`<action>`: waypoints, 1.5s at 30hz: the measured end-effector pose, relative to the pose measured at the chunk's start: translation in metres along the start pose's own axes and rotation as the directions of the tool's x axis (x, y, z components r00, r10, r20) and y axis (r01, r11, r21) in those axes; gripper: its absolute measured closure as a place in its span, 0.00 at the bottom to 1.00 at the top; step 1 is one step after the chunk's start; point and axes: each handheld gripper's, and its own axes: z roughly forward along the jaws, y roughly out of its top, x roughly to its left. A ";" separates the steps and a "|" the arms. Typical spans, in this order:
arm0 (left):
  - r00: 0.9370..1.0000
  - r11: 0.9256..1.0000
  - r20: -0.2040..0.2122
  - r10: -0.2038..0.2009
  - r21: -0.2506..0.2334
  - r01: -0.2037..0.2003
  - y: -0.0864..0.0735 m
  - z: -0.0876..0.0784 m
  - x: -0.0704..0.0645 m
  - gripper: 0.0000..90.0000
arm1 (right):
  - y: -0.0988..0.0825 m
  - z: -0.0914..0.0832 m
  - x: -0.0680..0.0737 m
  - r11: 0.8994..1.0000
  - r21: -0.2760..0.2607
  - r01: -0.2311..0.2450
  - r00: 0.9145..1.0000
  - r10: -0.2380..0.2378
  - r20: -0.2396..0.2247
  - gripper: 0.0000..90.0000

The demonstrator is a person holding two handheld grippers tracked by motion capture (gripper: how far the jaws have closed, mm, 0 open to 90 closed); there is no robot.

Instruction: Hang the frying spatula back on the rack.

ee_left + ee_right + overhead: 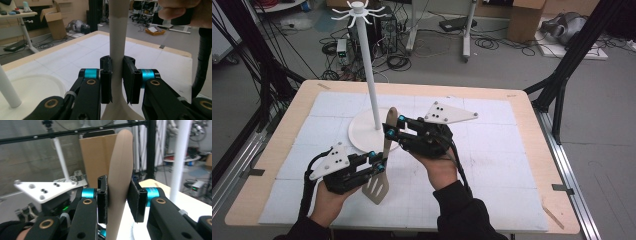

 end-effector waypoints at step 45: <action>0.923 0.997 0.384 -0.036 -0.056 0.062 0.014 -0.004 0.007 0.85 | -0.008 0.001 -0.011 0.996 0.045 0.073 0.887 -0.044 -0.459 0.81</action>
